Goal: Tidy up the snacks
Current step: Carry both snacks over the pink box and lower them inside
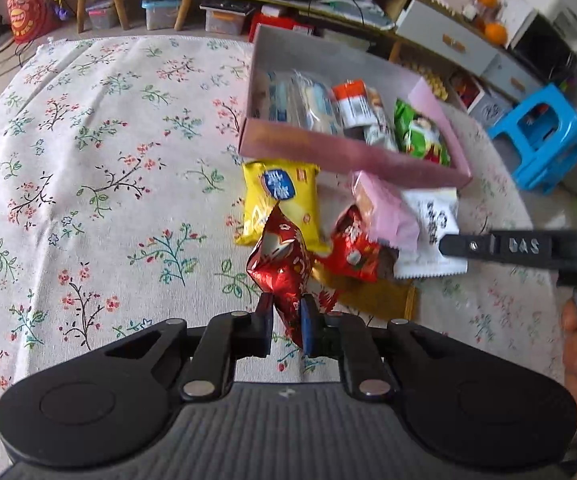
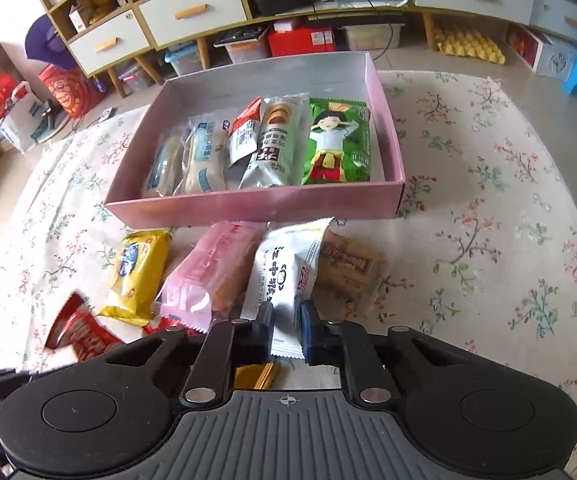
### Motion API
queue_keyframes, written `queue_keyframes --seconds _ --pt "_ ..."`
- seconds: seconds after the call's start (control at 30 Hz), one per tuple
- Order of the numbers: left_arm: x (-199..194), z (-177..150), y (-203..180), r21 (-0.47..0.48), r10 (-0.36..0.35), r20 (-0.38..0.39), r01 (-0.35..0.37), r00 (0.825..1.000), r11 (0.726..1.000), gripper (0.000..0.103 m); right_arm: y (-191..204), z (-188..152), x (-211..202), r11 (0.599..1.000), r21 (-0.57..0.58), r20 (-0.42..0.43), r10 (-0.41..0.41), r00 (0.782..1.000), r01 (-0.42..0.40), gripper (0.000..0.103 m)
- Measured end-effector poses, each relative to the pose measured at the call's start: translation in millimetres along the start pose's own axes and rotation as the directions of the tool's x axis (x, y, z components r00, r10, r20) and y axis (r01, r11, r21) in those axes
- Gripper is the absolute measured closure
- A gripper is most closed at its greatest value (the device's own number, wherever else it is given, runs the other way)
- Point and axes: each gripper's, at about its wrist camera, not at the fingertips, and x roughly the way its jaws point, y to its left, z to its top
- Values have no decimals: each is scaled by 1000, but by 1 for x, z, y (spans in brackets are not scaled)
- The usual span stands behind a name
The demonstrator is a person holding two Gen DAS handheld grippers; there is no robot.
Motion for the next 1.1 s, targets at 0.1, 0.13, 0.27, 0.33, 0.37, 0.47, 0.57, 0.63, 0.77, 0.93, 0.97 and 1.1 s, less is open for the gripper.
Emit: queue_keyframes --seconds 0.1,0.13,0.27,0.33,0.37,0.47,0.57,0.63,0.77,0.93,0.97,1.1 --pt "-3 1 1 6 -8 15 8 1000 1000 91 -4 -1 -15 998 37 28 43 999 -44 98" --pt "-3 1 0 9 -11 16 11 1000 1000 91 -6 -2 -21 997 53 41 55 998 -57 98" --pt "-5 2 -2 22 -20 24 20 999 1000 91 -11 -6 -35 989 99 66 108 992 -114 100" --pt "-4 1 -3 25 -20 23 19 1000 1000 91 -10 -6 -35 990 96 60 100 993 -105 100" --pt "-4 1 -3 27 -19 21 18 1000 999 91 -10 -6 -33 991 91 53 93 994 -98 100" --pt "-2 0 -5 33 -15 17 14 1000 999 91 -12 -4 -21 989 111 10 98 995 -98 90" --pt "-2 0 -4 33 -9 17 8 1000 999 91 -13 1 -4 986 125 -28 110 994 -105 90" --pt "-2 0 -4 32 -7 19 6 1000 999 91 -9 4 10 991 108 -48 83 995 -77 89" --pt "-2 0 -2 31 -3 20 3 1000 1000 91 1 1 26 999 44 -44 32 999 -30 55" --pt "-4 0 -1 29 -3 24 2 1000 1000 91 13 -6 28 999 -36 -77 -17 997 14 41" --pt "-4 0 -2 31 -2 26 2 1000 1000 91 14 -7 28 999 -43 -75 -28 997 24 49" --pt "-3 0 -3 36 -1 25 0 1000 999 91 12 -5 22 998 -46 -59 -41 997 38 81"
